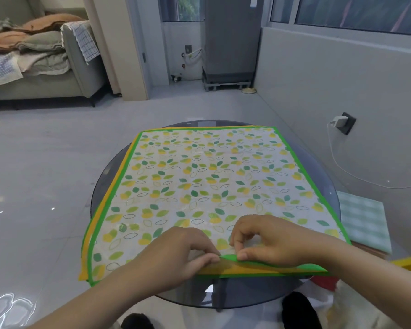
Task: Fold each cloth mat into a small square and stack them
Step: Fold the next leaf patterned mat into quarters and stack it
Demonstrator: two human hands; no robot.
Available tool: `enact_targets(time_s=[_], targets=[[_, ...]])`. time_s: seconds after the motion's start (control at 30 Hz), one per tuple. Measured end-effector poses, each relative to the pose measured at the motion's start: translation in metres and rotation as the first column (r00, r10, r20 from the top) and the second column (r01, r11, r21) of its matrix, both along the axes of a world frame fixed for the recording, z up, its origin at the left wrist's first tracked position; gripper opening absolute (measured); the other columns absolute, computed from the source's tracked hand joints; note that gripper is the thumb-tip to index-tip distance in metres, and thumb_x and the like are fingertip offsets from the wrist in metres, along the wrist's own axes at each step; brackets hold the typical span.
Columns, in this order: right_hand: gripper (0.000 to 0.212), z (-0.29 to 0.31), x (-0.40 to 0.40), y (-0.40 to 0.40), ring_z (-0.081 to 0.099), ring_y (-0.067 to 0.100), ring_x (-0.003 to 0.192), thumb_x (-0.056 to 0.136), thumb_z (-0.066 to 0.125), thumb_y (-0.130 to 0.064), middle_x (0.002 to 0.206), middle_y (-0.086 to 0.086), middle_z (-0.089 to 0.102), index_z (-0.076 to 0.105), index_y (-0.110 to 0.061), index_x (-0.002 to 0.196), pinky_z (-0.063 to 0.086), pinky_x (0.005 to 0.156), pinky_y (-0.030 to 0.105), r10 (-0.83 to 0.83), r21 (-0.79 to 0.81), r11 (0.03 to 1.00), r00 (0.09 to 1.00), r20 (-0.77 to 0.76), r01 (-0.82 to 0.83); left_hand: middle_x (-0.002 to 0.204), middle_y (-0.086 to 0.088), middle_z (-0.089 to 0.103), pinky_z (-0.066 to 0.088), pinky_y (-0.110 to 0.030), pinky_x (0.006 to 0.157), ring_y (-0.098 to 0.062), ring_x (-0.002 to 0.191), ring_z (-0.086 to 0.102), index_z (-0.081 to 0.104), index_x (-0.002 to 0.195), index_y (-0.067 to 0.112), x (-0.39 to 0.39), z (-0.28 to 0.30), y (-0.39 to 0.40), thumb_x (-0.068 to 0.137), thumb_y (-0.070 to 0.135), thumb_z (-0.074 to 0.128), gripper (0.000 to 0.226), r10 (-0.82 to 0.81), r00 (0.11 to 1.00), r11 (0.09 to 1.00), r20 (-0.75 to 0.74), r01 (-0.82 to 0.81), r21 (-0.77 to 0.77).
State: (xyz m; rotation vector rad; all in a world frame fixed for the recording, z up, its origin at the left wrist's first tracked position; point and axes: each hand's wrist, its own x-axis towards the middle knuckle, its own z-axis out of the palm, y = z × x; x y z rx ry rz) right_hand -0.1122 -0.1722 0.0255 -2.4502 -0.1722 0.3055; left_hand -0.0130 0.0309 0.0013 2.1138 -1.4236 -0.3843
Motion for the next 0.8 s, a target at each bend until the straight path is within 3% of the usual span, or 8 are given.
enact_targets(time_s=[0.13,0.33,0.5,0.63,0.73,0.8], targets=[[0.003,0.014,-0.003,0.001,0.053,-0.004,0.096,0.084,0.064,-0.037,0.096,-0.020,0.063,0.062,-0.035,0.085,0.044,0.092,0.024,-0.045,-0.030,0.998,0.999,0.021,0.046,0.087,0.022,0.066,0.047,-0.022,0.080,0.003,0.087,0.058,0.071,0.089,0.032,-0.002,0.016,-0.006,0.088,0.043,0.056,0.019,0.082,0.994,0.997,0.070,-0.082,0.009],[0.007,0.034,-0.008,-0.001,0.057,-0.007,0.083,0.086,0.061,-0.040,0.081,-0.021,0.065,0.064,-0.034,0.086,0.047,0.079,0.016,-0.097,-0.167,0.978,0.981,0.169,0.125,0.083,0.017,0.067,0.044,-0.018,0.068,-0.002,0.078,0.058,0.064,0.089,0.032,0.002,0.039,-0.015,0.094,0.034,0.050,0.015,0.114,0.973,0.991,0.202,-0.127,0.049],[0.005,0.053,-0.010,-0.003,0.052,0.007,0.064,0.095,0.043,-0.038,0.069,-0.015,0.058,0.045,-0.037,0.091,0.041,0.064,0.021,-0.073,-0.340,0.925,0.958,0.276,0.169,0.074,0.013,0.065,0.039,-0.020,0.064,-0.005,0.070,0.054,0.055,0.090,0.036,0.006,0.066,-0.023,0.096,0.038,0.044,0.013,0.104,0.939,0.991,0.327,-0.126,0.049],[0.012,0.067,-0.002,-0.009,0.054,0.018,0.070,0.098,0.031,-0.040,0.080,-0.005,0.063,0.041,-0.033,0.100,0.033,0.059,0.031,-0.064,-0.516,0.822,0.939,0.338,0.242,0.059,0.012,0.047,0.030,-0.022,0.055,-0.010,0.061,0.042,0.053,0.098,0.035,0.015,0.083,-0.031,0.097,0.043,0.038,0.017,0.071,0.885,0.989,0.459,-0.122,0.081],[0.013,0.068,0.018,-0.015,0.054,0.023,0.072,0.099,0.027,-0.040,0.076,-0.004,0.056,0.037,-0.031,0.097,0.022,0.049,0.028,-0.049,-0.613,0.720,0.905,0.424,0.326,0.063,0.008,0.056,0.030,-0.030,0.053,-0.017,0.061,0.052,0.056,0.094,0.030,0.031,0.085,-0.044,0.097,0.042,0.036,0.024,0.099,0.782,0.994,0.616,-0.110,-0.021],[0.012,0.063,0.038,-0.020,0.051,0.023,0.072,0.100,0.029,-0.035,0.077,-0.006,0.053,0.033,-0.027,0.092,0.022,0.049,0.029,-0.072,-0.603,0.705,0.883,0.463,0.373,0.078,0.007,0.064,0.033,-0.030,0.055,-0.019,0.072,0.060,0.057,0.098,0.027,0.047,0.081,-0.055,0.098,0.039,0.034,0.026,0.158,0.753,0.986,0.639,-0.149,-0.067]])
